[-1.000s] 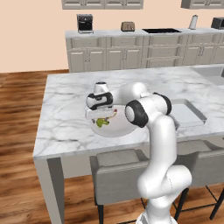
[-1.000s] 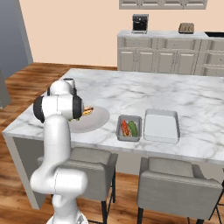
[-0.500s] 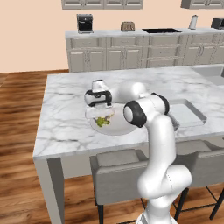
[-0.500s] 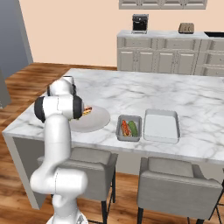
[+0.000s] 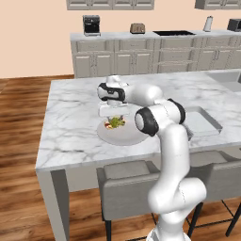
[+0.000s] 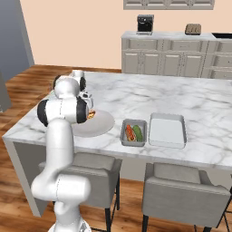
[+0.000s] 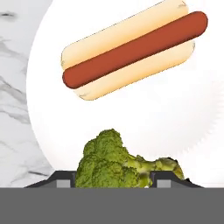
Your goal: Place one cooked food and one vegetable from the large plate to each tupperware container.
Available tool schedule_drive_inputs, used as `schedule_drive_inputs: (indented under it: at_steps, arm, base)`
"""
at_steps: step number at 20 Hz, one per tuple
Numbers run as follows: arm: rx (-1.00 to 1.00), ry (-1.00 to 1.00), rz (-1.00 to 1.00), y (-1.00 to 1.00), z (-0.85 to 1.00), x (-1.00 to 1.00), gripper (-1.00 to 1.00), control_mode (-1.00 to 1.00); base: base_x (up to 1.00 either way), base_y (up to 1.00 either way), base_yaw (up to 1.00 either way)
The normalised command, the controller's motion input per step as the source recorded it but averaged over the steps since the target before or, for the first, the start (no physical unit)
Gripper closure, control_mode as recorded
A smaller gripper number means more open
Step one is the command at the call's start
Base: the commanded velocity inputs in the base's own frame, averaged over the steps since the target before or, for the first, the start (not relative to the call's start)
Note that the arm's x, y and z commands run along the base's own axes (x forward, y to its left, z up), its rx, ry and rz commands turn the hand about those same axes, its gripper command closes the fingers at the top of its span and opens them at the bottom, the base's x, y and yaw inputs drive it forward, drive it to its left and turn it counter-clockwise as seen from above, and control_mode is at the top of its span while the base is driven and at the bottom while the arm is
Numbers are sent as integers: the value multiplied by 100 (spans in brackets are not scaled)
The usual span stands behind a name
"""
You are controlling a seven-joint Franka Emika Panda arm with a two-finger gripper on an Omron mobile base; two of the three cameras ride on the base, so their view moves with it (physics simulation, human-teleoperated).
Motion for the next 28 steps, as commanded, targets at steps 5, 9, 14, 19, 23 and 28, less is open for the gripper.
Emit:
schedule_drive_inputs:
  at_steps: [5, 9, 14, 19, 23, 28]
  arm:
    - [19, -43, 5, -88, 0, -89, 100, -100]
    - [9, -49, 13, -100, 18, -50, 100, -100]
    - [-12, -4, 11, -82, 65, 0, 100, -100]
    - [-7, 0, 3, -92, 58, 0, 100, -100]
    - [0, 1, 0, -100, 21, 16, 100, -100]
    - [0, 0, 0, -100, 0, 2, 100, -100]
  base:
    - [0, 0, 0]
    - [0, 0, 0]
    - [0, 0, 0]
    - [0, 0, 0]
    - [0, 0, 0]
    - [0, 0, 0]
